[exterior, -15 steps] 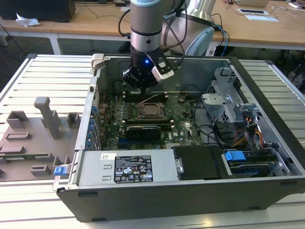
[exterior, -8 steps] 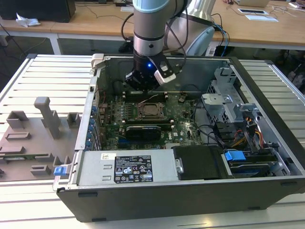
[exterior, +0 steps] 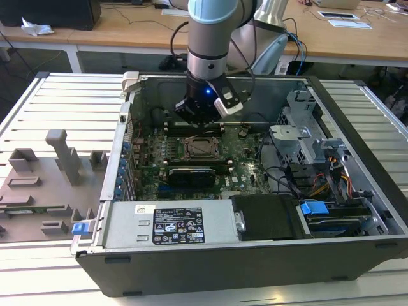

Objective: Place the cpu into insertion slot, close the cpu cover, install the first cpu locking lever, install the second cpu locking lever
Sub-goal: 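Install the first cpu locking lever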

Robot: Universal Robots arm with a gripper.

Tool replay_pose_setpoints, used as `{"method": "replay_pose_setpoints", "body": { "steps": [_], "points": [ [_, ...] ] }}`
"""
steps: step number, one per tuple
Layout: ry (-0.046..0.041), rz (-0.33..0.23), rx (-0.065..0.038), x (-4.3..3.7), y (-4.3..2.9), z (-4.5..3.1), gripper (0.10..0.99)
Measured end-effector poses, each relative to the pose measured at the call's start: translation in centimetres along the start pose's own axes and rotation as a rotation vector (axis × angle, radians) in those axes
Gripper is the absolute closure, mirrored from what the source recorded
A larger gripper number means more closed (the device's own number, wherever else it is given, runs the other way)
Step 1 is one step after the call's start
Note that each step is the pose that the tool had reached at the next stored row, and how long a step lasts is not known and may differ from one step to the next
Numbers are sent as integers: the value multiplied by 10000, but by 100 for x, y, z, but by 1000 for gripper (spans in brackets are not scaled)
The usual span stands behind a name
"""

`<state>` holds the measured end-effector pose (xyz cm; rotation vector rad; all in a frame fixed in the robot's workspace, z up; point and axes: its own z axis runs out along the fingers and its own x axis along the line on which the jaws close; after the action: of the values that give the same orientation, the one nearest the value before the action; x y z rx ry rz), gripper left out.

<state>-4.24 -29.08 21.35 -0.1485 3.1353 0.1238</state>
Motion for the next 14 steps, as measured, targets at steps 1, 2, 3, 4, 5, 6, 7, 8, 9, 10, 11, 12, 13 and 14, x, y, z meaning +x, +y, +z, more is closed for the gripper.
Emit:
{"method": "replay_pose_setpoints", "body": {
  "steps": [1, 2, 3, 4, 5, 6, 7, 8, 9, 10, 11, 12, 13, 14],
  "points": [
    [2, 1, 0, -25, -4, 15, 980],
    [2, 1, 0, -34, -5, 21, 980],
    [2, 1, 0, -44, -7, 28, 980],
    [2, 3, 0, -60, -9, 43, 980],
    [2, 2, 0, -72, -11, 51, 980],
    [2, 3, 0, -85, -13, 58, 980],
    [1, 3, -1, -91, -13, 61, 980],
    [3, 4, 0, -98, -14, 65, 980],
    [2, 4, 0, -105, -16, 68, 980],
    [2, 5, 1, -111, -17, 70, 980],
    [2, 6, 0, -116, -18, 73, 980],
    [2, 7, 0, -120, -20, 75, 980],
    [2, 10, 0, -128, -22, 78, 980],
    [1, 11, 1, -132, -24, 81, 980]
  ]
}}
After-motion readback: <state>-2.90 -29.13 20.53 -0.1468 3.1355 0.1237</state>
